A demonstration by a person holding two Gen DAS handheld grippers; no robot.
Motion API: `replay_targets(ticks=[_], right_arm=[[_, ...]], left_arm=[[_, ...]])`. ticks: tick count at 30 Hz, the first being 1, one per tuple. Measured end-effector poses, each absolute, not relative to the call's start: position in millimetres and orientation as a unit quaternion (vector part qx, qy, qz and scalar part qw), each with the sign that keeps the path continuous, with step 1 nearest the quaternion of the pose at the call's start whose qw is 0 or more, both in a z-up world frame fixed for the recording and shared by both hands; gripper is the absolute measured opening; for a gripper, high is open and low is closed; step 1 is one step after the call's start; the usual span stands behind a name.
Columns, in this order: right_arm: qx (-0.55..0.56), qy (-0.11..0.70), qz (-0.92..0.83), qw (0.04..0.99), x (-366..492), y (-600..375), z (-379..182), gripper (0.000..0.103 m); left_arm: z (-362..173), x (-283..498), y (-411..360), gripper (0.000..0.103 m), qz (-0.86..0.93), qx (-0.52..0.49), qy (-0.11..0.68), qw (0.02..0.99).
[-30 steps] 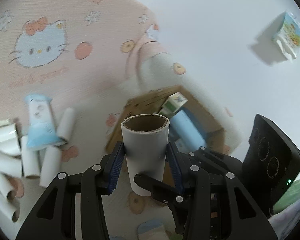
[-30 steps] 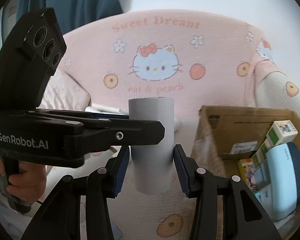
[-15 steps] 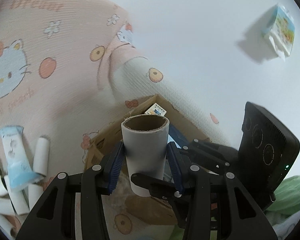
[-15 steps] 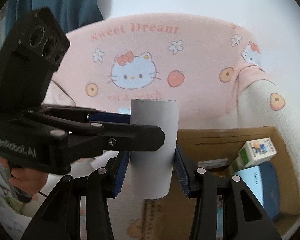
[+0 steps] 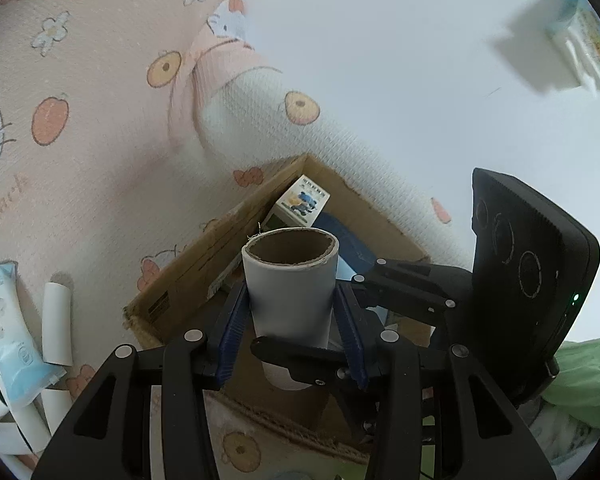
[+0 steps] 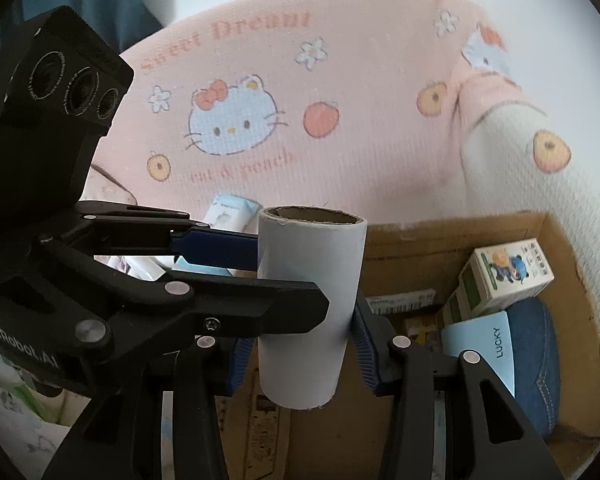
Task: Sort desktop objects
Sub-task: 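Carry both tubes into the cardboard box while the left gripper opens to drop its tube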
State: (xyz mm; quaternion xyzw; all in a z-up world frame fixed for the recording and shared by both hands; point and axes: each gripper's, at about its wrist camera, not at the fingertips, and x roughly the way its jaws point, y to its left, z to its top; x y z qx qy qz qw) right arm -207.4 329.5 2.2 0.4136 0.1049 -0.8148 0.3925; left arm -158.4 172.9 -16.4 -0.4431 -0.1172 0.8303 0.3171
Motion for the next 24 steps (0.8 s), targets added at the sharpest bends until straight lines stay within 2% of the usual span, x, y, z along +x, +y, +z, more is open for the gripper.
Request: replay_targets(ticks=[7, 12, 24], right_arm=[[0.474, 0.082, -0.793, 0.375, -234, 335, -19, 0.042], [0.552, 0.032, -0.749, 0.364, -257, 337, -44, 0.042], [0.592, 0.039, -0.727, 0.346, -263, 328, -62, 0.042]], left_arm=[[-36, -188, 193, 0.048, 0.8, -0.51, -0.096, 0.3], [-53, -199, 205, 0.048, 0.772, -0.566, -0.065, 0.281], [-71, -209, 211, 0.048, 0.739, -0.613, -0.052, 0.275]])
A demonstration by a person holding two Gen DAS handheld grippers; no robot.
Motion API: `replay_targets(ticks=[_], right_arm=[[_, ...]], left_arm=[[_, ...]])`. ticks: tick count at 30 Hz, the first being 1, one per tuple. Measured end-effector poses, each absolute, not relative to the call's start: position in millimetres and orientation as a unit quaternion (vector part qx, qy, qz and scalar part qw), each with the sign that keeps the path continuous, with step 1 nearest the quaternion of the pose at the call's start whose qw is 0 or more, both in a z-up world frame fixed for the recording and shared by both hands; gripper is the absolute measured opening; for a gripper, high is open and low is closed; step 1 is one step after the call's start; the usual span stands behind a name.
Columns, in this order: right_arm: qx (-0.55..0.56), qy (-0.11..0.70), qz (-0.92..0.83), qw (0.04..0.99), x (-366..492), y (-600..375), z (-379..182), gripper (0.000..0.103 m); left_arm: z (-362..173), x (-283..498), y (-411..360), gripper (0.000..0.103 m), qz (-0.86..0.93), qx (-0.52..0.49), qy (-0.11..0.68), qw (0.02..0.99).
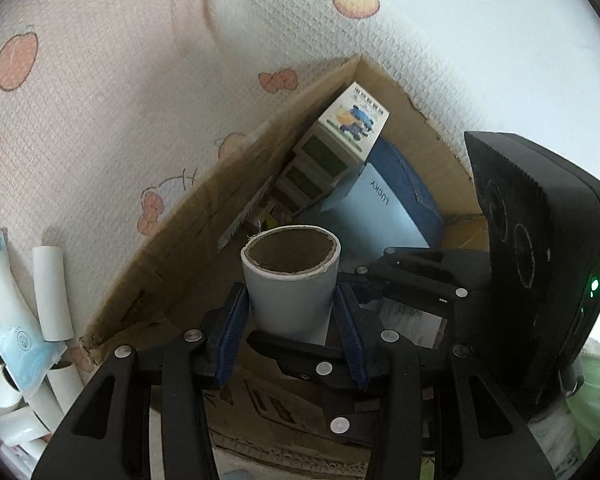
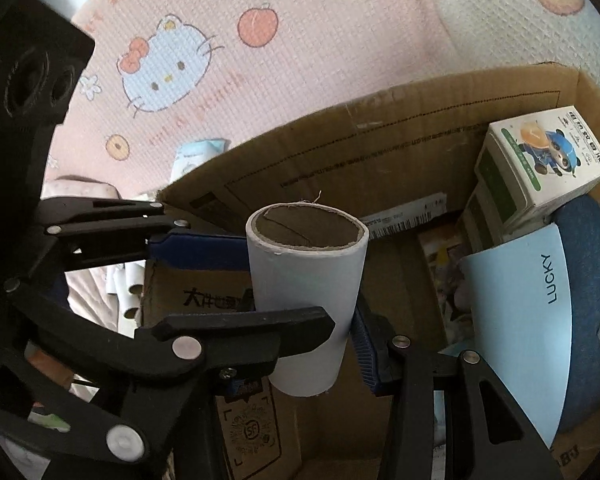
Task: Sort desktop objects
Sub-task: 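Carry both tubes into the cardboard box while the left gripper opens to drop its tube, then lower the held tube into the box and open the right gripper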
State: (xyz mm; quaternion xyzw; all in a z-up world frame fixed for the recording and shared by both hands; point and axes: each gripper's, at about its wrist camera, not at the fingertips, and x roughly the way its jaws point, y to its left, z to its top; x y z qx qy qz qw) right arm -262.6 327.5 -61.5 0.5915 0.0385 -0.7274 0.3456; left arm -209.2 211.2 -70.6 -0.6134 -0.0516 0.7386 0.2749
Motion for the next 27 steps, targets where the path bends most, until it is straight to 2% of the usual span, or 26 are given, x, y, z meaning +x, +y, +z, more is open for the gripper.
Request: replay_targets(ticks=[6, 8, 9, 10, 11, 21, 27], right_arm=[[0.624, 0.036, -0.708, 0.329, -270, 327, -79, 0.042], [0.635, 0.038, -0.7, 0.325, -271, 326, -85, 0.042], [0.64, 0.037, -0.695, 0.326, -271, 325, -87, 0.042], [0.647, 0.038, -0.688, 0.327, -272, 323, -90, 0.042], [0.652, 0.045, -0.683, 0.326, -273, 320, -92, 0.042], [0.708, 0.074, -0.634, 0.3, -282, 309, -127, 0.042], [0.74, 0.088, -0.601, 0.29, -285, 302, -148, 0.042]], left_arm=[[-65, -216, 213, 0.048, 0.75, -0.61, -0.025, 0.254], [-62, -217, 211, 0.045, 0.752, -0.607, -0.02, 0.257], [-61, -217, 211, 0.03, 0.751, -0.606, -0.014, 0.261], [-62, -217, 213, 0.011, 0.75, -0.606, -0.007, 0.264], [-63, -219, 214, 0.007, 0.749, -0.606, -0.003, 0.266], [-59, -220, 205, 0.006, 0.777, -0.579, 0.016, 0.246], [-54, -222, 196, 0.005, 0.781, -0.573, 0.002, 0.248]])
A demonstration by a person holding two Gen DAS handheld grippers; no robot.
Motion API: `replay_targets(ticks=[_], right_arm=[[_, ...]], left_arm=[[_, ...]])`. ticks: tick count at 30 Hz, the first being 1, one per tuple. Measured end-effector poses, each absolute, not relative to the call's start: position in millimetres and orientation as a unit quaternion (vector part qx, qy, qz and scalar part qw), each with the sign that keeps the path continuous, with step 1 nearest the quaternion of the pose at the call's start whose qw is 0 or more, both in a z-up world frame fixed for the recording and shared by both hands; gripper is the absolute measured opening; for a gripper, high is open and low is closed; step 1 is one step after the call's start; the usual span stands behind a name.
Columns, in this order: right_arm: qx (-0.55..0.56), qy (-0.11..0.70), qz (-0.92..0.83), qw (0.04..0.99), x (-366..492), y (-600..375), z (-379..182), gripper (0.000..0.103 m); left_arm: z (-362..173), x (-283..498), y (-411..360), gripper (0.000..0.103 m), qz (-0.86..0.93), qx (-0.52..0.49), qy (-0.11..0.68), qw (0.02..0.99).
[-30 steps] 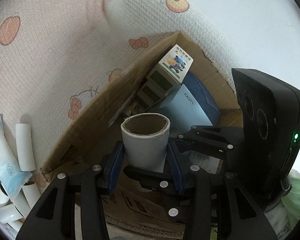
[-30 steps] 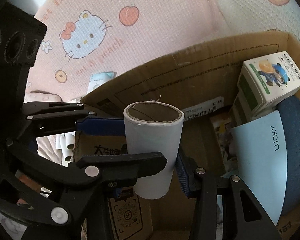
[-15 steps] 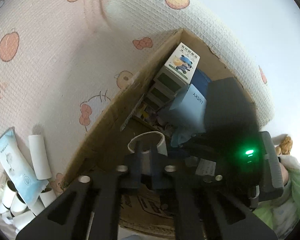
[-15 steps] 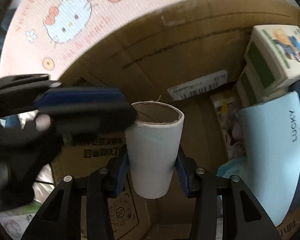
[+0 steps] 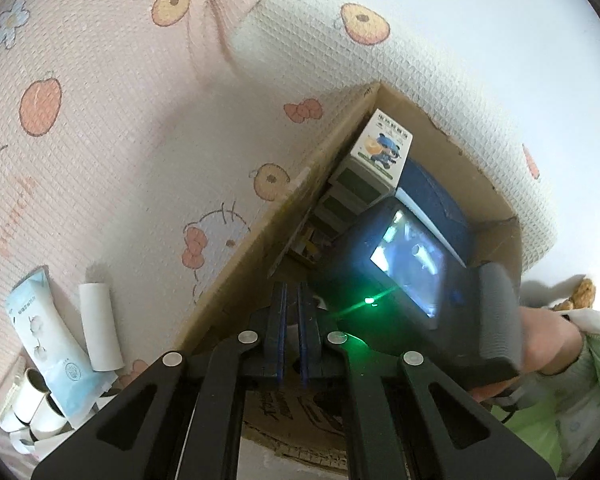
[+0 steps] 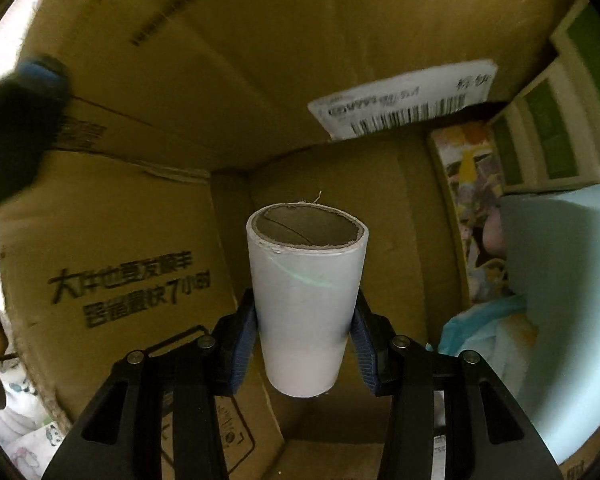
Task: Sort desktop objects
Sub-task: 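Lower the held tube into the box and open the right gripper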
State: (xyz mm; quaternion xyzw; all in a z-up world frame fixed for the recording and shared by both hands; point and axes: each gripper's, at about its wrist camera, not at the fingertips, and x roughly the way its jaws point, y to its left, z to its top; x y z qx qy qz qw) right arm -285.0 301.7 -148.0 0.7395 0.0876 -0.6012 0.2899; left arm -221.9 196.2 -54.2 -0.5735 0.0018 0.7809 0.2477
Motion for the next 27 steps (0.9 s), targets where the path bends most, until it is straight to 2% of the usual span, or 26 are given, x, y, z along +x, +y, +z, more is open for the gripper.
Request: replay_targets(ticks=[7, 11, 20, 22, 27], right_arm=[[0.749, 0.054, -0.592, 0.294, -292, 298, -158, 0.042], [0.749, 0.066, -0.587, 0.299, -290, 293, -160, 0.042], [0.753, 0.038, -0.588, 0.292, -300, 297, -161, 0.041], [0.756, 0.031, -0.583, 0.297, -301, 297, -161, 0.032], [0.78, 0.02, -0.557, 0.284, -304, 301, -168, 0.028]], left_arm=[[-61, -221, 188, 0.005, 0.781, -0.573, -0.011, 0.246], [-61, -220, 187, 0.005, 0.783, -0.574, -0.007, 0.24], [-57, -217, 179, 0.005, 0.786, -0.568, -0.017, 0.245], [-58, -217, 178, 0.005, 0.785, -0.569, -0.019, 0.246], [-63, -218, 180, 0.005, 0.781, -0.576, -0.017, 0.242]])
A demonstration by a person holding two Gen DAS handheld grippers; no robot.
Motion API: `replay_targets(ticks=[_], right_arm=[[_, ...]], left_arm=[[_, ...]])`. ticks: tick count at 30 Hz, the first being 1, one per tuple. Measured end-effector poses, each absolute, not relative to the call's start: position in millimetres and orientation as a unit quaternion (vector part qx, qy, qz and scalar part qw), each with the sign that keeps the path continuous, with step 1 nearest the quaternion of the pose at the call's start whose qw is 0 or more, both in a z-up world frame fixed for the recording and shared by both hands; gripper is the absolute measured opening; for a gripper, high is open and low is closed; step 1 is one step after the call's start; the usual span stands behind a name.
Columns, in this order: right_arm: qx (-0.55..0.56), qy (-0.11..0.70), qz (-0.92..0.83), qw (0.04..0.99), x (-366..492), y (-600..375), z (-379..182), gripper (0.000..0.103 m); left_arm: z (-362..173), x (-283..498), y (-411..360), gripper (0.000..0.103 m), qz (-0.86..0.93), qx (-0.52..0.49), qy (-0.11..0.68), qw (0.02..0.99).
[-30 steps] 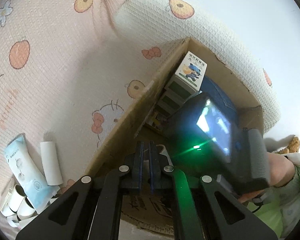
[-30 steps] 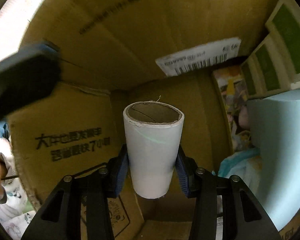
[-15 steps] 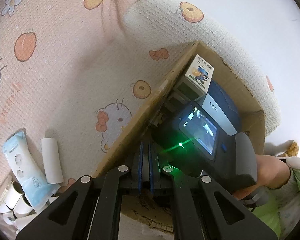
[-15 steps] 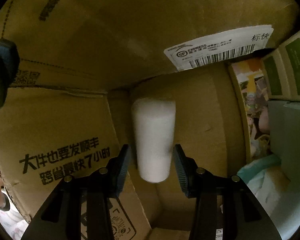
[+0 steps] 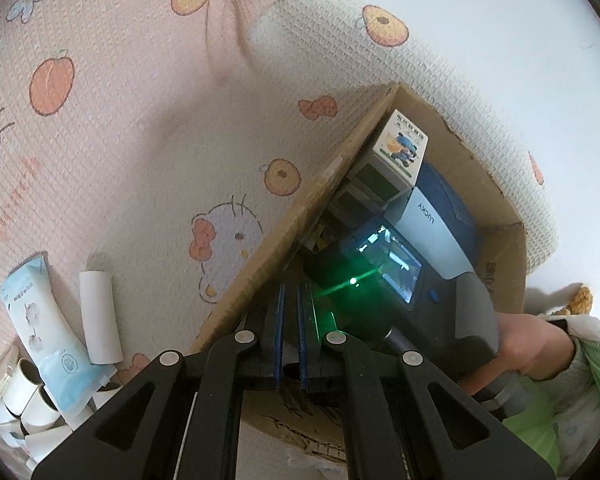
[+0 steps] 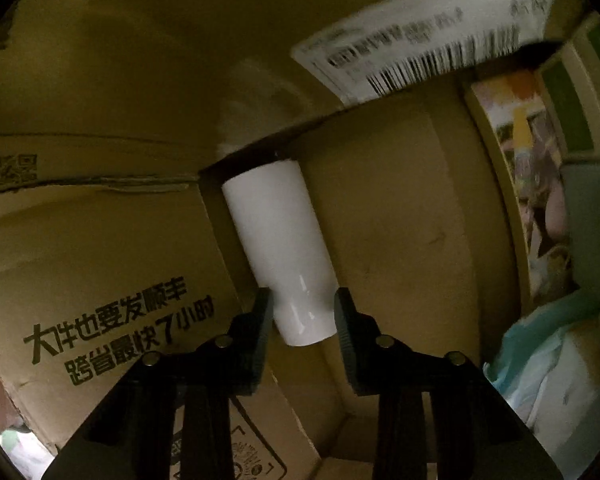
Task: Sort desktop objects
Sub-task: 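Lower the held tube into the box and open the right gripper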
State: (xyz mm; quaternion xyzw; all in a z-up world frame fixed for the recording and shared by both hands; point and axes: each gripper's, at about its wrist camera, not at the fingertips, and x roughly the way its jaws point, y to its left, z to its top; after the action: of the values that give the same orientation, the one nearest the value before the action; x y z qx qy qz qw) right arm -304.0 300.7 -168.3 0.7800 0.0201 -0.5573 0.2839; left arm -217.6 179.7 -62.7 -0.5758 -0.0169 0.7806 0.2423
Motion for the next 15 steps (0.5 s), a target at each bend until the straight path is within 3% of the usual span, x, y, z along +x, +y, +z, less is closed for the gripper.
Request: replay_targets(ticks=[15], right_arm=[[0.77, 0.078, -0.577, 0.26, -314, 310, -137, 0.029]], left_arm=[[-53, -206, 188, 0.005, 0.788, -0.564, -0.006, 0.247]])
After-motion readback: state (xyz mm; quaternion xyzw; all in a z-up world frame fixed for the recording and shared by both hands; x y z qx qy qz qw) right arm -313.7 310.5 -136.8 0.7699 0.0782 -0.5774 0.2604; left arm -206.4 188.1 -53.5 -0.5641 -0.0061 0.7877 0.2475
